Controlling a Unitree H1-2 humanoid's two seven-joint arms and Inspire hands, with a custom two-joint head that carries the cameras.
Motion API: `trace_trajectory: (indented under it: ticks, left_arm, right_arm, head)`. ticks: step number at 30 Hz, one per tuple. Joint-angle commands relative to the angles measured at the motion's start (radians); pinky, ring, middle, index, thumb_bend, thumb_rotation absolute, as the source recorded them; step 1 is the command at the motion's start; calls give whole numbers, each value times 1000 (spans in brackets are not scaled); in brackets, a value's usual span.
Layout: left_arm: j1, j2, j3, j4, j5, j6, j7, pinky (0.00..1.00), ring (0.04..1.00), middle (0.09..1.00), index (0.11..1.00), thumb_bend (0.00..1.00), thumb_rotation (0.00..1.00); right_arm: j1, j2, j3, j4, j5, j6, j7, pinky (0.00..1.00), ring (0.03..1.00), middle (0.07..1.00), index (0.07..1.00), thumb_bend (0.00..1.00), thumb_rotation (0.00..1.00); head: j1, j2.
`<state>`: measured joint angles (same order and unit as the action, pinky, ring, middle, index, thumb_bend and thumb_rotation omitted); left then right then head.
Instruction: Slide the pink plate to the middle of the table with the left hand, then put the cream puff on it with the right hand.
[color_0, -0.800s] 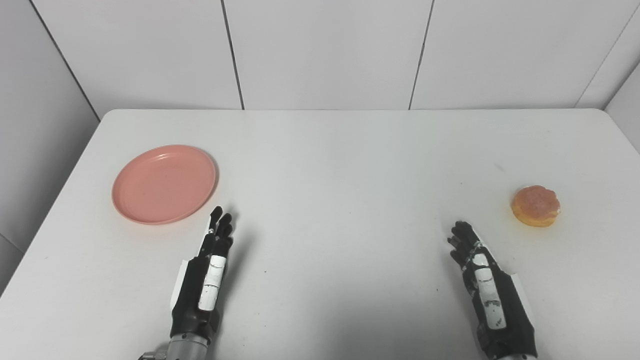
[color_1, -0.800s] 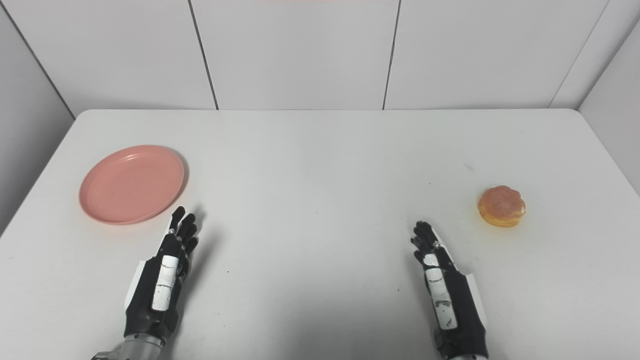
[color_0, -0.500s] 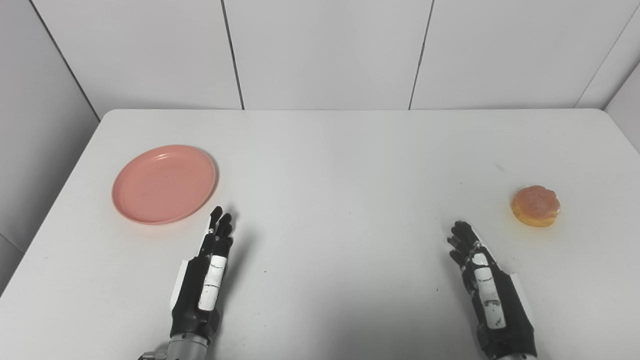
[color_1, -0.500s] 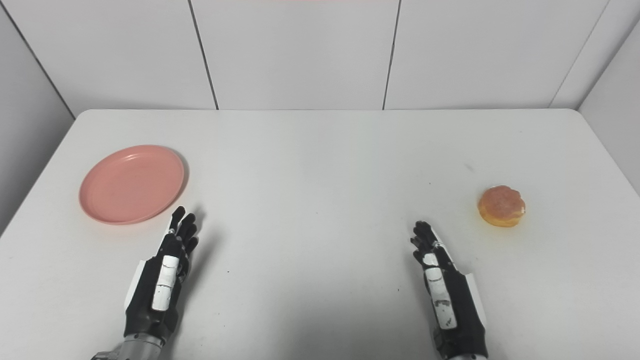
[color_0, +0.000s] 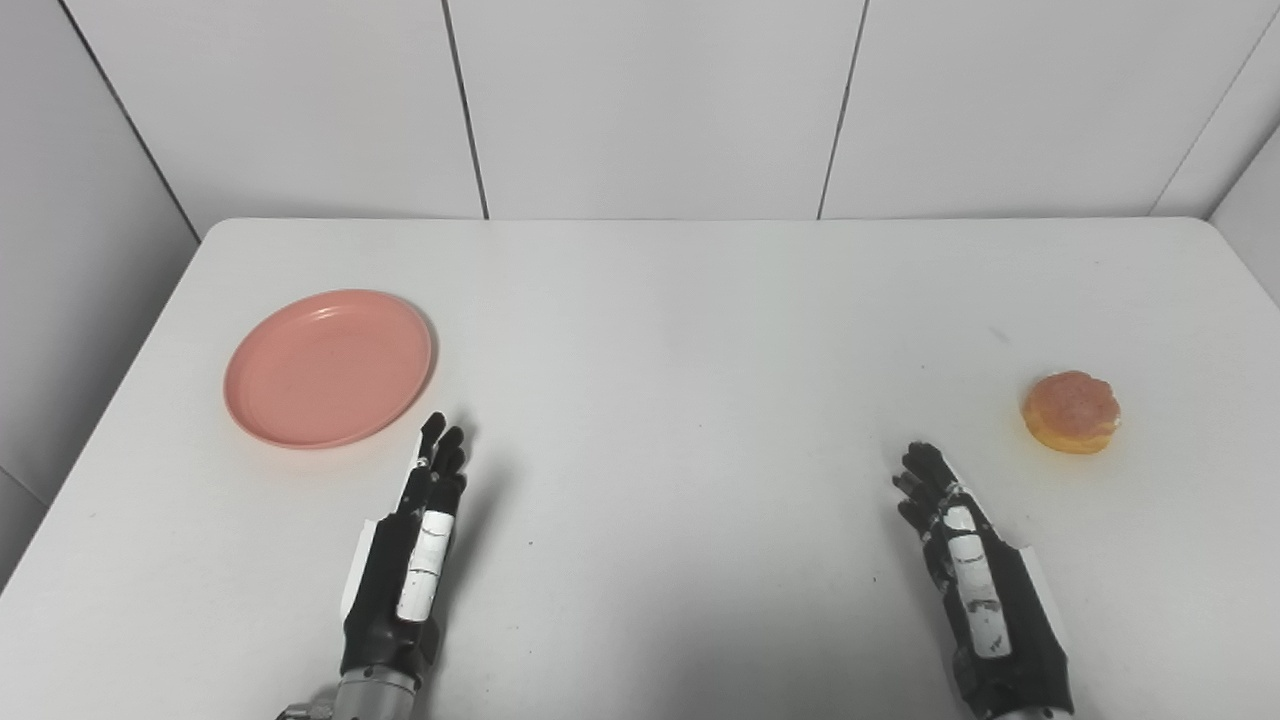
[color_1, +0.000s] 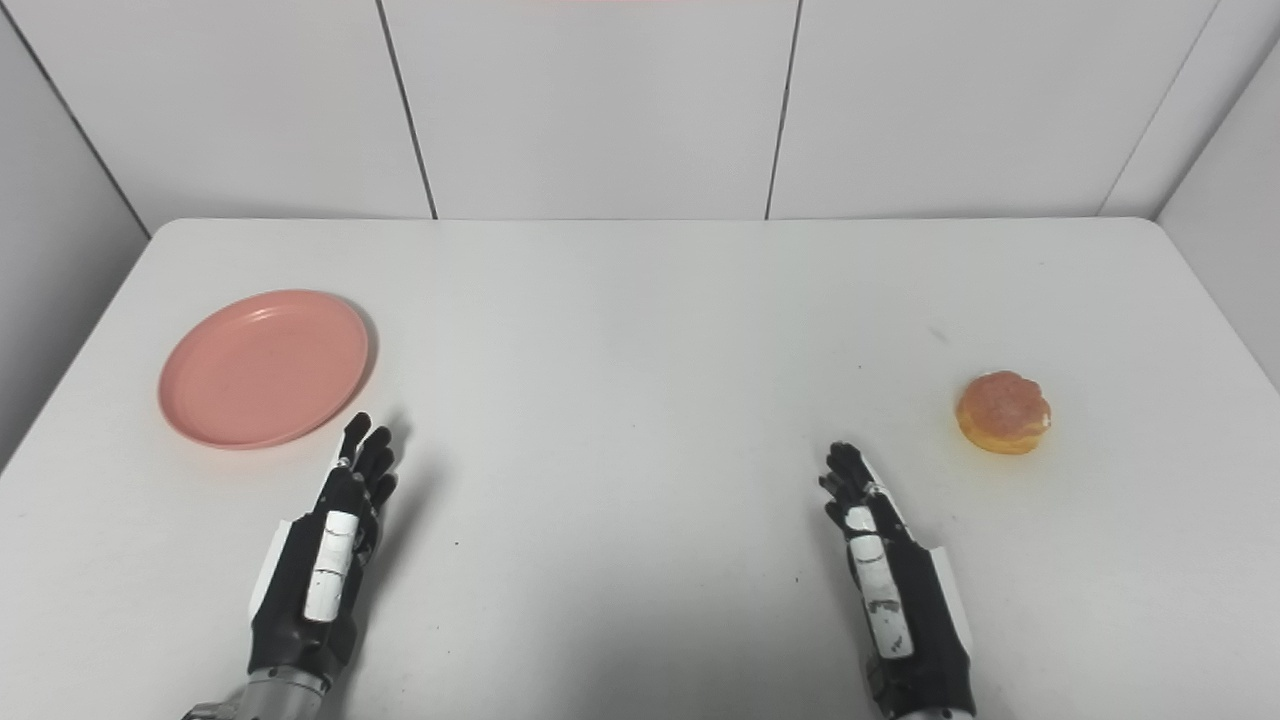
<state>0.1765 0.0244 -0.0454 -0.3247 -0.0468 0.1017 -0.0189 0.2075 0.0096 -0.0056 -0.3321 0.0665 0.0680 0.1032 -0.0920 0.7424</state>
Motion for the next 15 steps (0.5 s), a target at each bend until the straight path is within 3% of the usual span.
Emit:
trace_trajectory:
  ticks: [1,15]
  left_arm:
    - [56,10,-9,-11,-1,12,-19,1000,1000,986,1000,859,904]
    - [55,12,-13,-18,4,21,-21,1000,991,980,1000,858,911]
  right_arm:
    - [33,-28,9,-32,4,10,12,951,936,934,899,799,923]
    - [31,-38,12,-34,0,16,21,963,933,938,897,810,930]
  head:
    - [1,2]
    - [0,5]
